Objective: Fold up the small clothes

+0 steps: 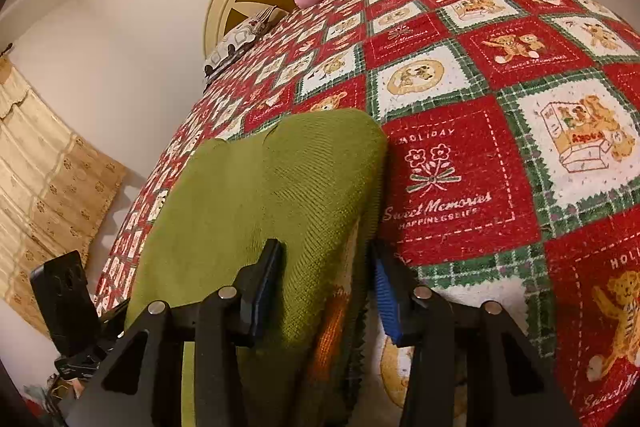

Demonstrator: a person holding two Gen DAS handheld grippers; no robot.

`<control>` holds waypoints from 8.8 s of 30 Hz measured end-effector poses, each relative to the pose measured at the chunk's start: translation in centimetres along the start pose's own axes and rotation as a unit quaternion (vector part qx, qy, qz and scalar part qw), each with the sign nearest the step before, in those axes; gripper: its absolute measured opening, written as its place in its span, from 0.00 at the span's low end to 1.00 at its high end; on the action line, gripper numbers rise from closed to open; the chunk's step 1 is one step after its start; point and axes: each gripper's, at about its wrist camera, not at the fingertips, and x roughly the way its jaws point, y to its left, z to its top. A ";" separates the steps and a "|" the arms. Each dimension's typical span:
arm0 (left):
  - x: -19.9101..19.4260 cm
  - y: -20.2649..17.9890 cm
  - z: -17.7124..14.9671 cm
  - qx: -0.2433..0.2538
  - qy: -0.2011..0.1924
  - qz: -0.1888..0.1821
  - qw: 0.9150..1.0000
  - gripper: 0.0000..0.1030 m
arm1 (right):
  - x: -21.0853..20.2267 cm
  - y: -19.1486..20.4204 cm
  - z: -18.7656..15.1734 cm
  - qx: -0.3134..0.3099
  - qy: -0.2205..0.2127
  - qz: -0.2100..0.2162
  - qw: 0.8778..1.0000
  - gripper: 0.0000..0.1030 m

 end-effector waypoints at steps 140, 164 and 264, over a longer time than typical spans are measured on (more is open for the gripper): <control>-27.3 21.6 -19.7 -0.178 -0.124 0.162 0.963 0.42 | 16.8 39.3 -18.4 -0.235 0.149 0.116 0.953 0.25; -28.2 24.5 -18.2 -0.170 -0.120 0.247 0.946 0.65 | 10.9 43.1 -22.2 -0.329 0.112 0.093 0.933 0.48; -40.8 13.8 -17.7 -0.105 -0.238 0.327 0.908 1.00 | -9.6 48.7 -26.7 -0.361 -0.161 0.079 0.915 0.79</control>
